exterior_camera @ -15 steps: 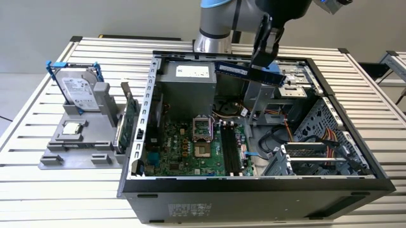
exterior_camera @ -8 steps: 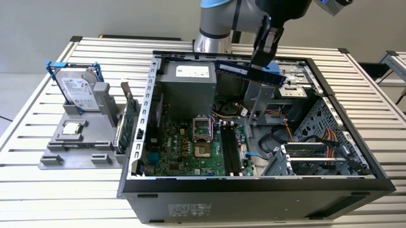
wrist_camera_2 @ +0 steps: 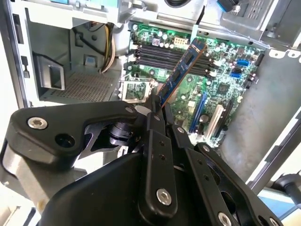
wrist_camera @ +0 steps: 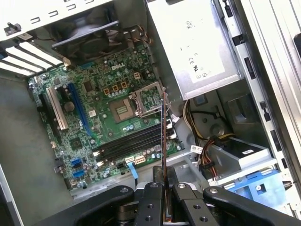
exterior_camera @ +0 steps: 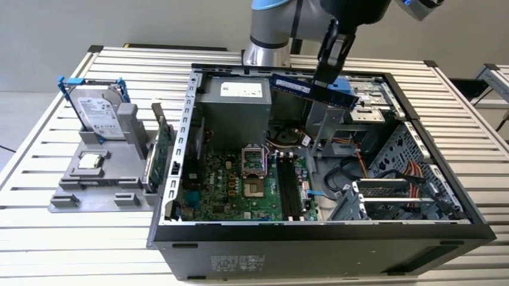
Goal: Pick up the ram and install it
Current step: 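Insert the ram into the slot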
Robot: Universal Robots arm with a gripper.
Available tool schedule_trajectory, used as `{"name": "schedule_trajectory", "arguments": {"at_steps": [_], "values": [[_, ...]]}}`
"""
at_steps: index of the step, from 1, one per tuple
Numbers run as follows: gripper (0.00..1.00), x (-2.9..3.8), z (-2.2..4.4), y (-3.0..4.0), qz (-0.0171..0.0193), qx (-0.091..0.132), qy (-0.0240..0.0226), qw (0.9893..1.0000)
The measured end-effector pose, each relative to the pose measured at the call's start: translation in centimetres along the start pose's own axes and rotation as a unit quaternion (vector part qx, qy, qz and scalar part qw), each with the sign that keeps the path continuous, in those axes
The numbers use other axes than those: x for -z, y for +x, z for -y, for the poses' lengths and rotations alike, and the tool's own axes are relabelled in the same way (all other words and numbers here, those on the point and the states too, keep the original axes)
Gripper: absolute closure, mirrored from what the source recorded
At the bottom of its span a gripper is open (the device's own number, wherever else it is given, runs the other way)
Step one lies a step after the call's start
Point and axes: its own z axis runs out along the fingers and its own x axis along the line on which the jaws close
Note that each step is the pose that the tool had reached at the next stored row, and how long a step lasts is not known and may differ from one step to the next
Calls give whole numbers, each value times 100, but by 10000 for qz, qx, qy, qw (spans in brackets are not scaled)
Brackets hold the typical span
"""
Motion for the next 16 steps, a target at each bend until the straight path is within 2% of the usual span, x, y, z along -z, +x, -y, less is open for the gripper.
{"name": "schedule_trajectory", "arguments": {"at_steps": [8,16], "values": [[100,0,1,2,12,-216,1,9998],[100,-1,4,8,25,-445,1,9990]]}}
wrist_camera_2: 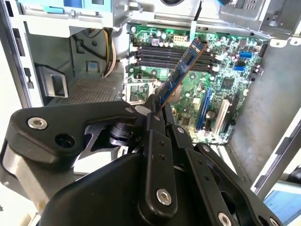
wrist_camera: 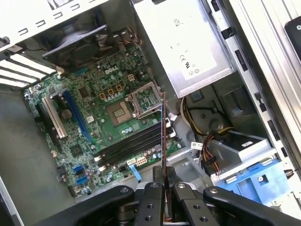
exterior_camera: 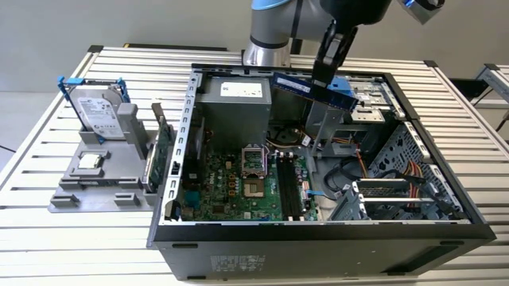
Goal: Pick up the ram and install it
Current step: 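Insert the ram into the slot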
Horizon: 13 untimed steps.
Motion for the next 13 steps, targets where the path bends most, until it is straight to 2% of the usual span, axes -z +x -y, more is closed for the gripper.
{"name": "schedule_trajectory", "arguments": {"at_steps": [13], "values": [[100,-1,4,10,22,-391,1,9992]]}}
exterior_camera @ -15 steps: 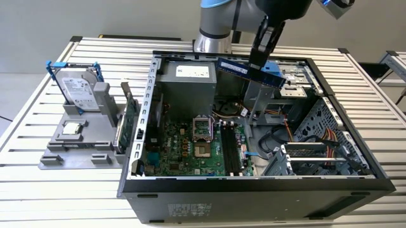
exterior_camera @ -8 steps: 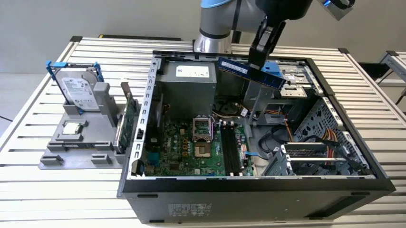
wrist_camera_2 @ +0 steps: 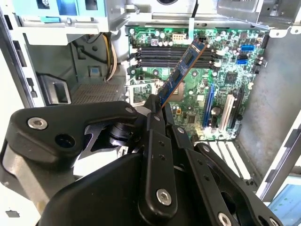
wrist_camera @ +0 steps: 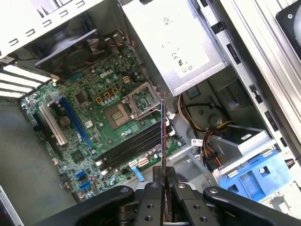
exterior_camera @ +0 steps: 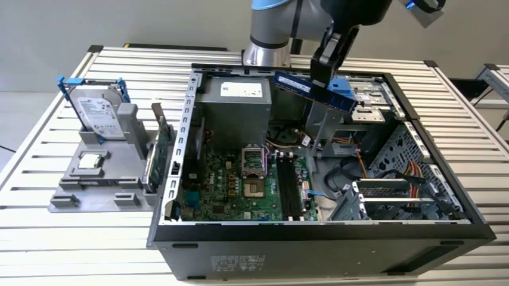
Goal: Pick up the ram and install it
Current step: 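Insert the ram into the slot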
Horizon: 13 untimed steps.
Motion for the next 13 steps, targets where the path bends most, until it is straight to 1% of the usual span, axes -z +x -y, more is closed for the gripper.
{"name": "schedule_trajectory", "arguments": {"at_steps": [13], "values": [[100,-2,2,3,18,-315,1,9995]]}}
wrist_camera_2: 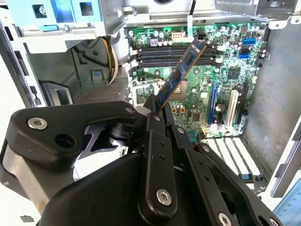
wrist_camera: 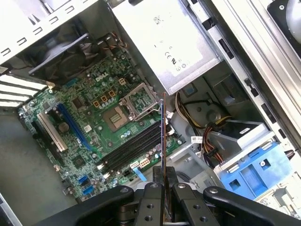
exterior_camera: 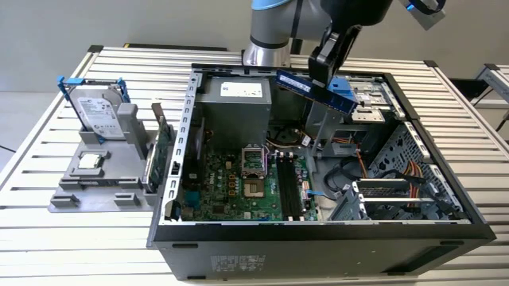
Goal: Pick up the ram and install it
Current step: 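Insert the ram into the slot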
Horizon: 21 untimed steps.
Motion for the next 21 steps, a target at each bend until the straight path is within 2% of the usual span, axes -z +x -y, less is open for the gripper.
{"name": "schedule_trajectory", "arguments": {"at_steps": [12,21], "values": [[100,-1,2,4,17,-309,1,9995],[100,-1,17,24,36,-638,2,9980]]}}
